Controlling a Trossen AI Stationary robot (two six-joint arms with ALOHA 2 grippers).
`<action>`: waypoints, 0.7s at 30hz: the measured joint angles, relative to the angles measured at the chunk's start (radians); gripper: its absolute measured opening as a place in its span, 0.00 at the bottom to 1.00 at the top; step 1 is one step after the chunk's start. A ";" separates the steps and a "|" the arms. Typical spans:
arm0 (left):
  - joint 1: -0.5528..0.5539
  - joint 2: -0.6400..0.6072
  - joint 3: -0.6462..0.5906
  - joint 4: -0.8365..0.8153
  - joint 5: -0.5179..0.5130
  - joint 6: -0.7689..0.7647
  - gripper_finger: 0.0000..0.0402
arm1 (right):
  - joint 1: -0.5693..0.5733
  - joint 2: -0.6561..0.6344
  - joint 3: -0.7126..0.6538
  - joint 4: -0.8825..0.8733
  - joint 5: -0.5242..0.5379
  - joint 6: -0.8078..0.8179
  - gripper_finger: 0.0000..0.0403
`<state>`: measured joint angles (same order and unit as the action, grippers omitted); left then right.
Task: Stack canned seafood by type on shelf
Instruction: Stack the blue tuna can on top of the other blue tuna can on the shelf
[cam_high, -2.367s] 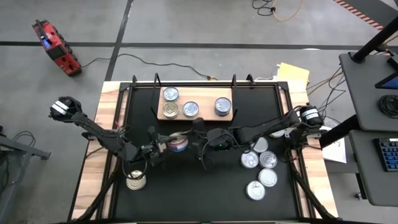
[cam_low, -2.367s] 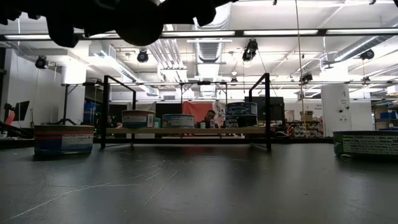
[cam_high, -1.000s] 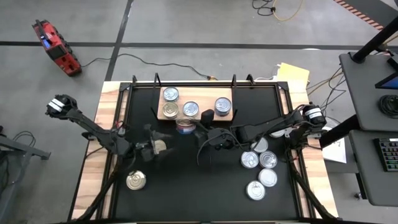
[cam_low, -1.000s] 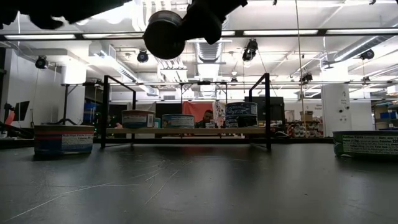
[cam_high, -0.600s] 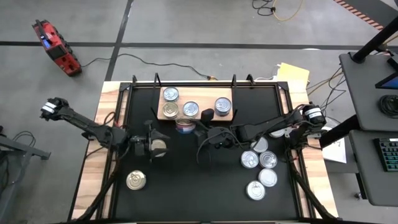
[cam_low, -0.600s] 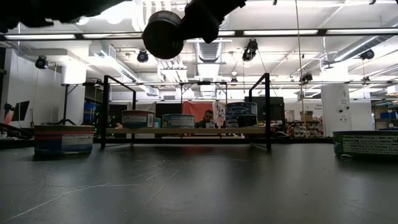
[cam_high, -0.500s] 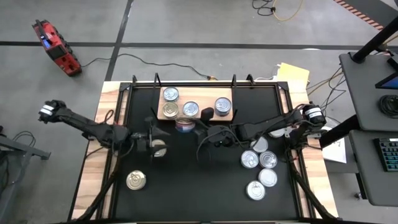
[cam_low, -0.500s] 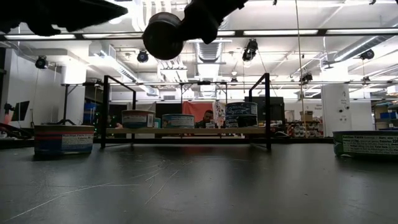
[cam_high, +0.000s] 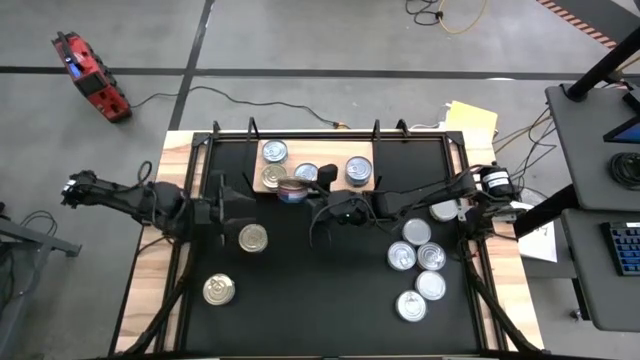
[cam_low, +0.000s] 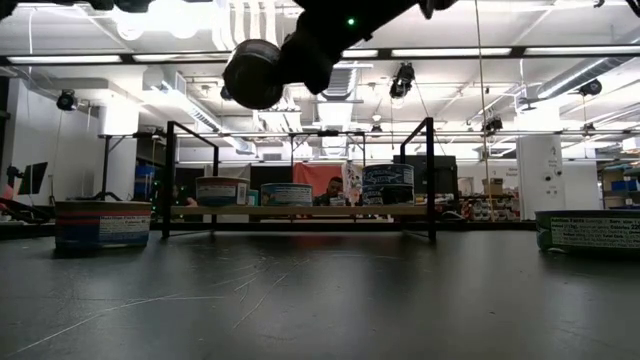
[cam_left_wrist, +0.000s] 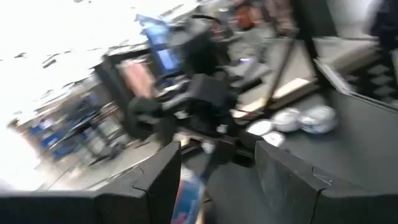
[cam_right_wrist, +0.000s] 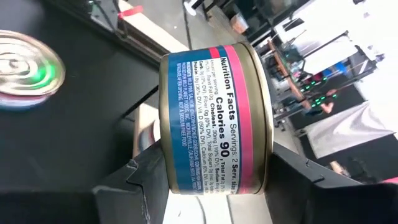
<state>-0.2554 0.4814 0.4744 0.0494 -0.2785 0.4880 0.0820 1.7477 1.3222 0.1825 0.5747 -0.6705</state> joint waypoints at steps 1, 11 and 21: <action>0.000 -0.012 0.000 0.001 -0.044 -0.018 0.47 | -0.005 0.002 0.002 0.003 -0.001 -0.007 0.48; 0.002 -0.025 -0.004 -0.056 -0.155 -0.152 0.47 | -0.047 0.011 0.012 0.046 -0.070 -0.018 0.48; 0.004 -0.169 -0.024 -0.073 -0.071 -0.217 0.47 | -0.059 0.106 0.107 0.040 -0.070 -0.043 0.48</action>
<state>-0.2516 0.3123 0.4501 -0.0235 -0.3493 0.2710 0.0227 1.8539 1.4293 0.2227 0.5046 -0.7132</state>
